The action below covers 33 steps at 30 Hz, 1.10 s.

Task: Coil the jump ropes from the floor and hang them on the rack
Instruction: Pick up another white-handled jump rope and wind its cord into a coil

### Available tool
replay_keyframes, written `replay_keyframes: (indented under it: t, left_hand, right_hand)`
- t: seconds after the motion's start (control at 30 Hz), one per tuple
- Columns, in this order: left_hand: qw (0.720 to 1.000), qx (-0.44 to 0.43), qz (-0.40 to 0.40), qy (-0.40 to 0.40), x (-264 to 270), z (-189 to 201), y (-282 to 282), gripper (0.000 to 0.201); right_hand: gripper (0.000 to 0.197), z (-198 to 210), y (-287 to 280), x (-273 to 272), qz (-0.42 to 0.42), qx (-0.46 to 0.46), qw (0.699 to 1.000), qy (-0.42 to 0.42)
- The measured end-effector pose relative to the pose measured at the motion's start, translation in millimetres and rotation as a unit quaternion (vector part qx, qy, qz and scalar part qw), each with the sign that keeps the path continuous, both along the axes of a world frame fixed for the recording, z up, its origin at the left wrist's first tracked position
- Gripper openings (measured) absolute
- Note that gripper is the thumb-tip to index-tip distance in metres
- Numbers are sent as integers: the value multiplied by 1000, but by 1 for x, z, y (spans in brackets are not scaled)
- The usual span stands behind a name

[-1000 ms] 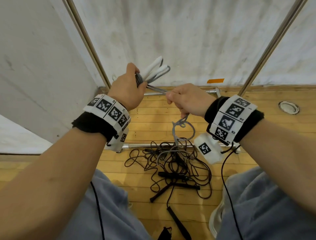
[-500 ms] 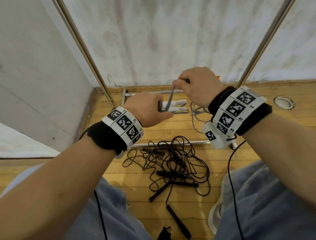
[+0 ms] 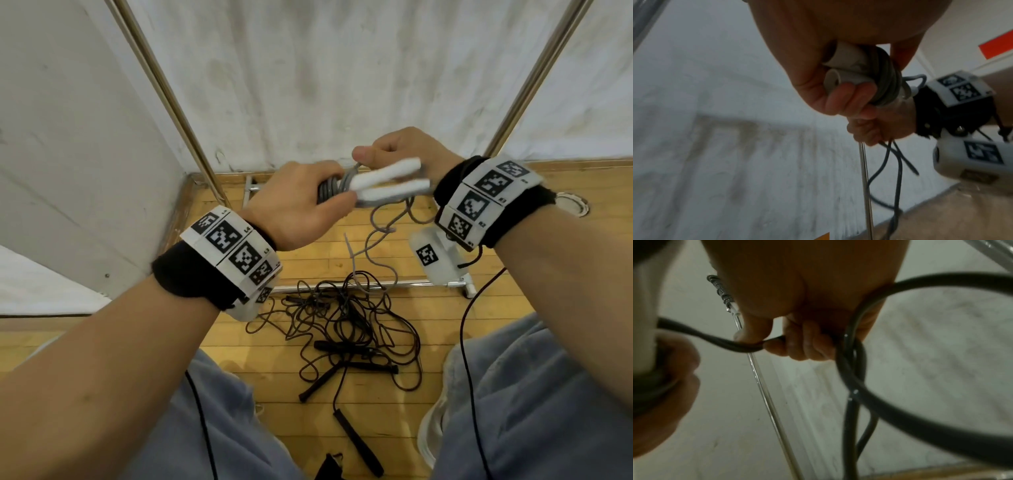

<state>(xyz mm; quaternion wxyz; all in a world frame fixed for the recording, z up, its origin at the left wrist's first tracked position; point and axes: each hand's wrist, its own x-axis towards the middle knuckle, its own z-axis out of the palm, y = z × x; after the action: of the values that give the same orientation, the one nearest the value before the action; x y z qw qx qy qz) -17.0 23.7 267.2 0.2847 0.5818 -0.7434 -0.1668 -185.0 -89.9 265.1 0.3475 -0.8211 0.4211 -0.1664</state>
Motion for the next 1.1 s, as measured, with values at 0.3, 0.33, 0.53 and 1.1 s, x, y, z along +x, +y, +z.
replay_keyframes:
  t: [0.3, 0.33, 0.53, 1.1]
  left_hand:
    - [943, -38, 127, 306, 7, 10, -10, 17]
    - [932, -39, 137, 334, 8, 12, -11, 16]
    - [877, -47, 187, 440, 22, 21, -19, 10]
    - [968, -86, 234, -13, 57, -8, -23, 25]
  right_hand:
    - [67, -18, 41, 39, 27, 101, 990, -95]
    - [67, -18, 43, 41, 17, 97, 990, -99]
    - [41, -26, 63, 53, 18, 14, 991, -130]
    - [44, -13, 45, 35, 8, 31, 996, -79]
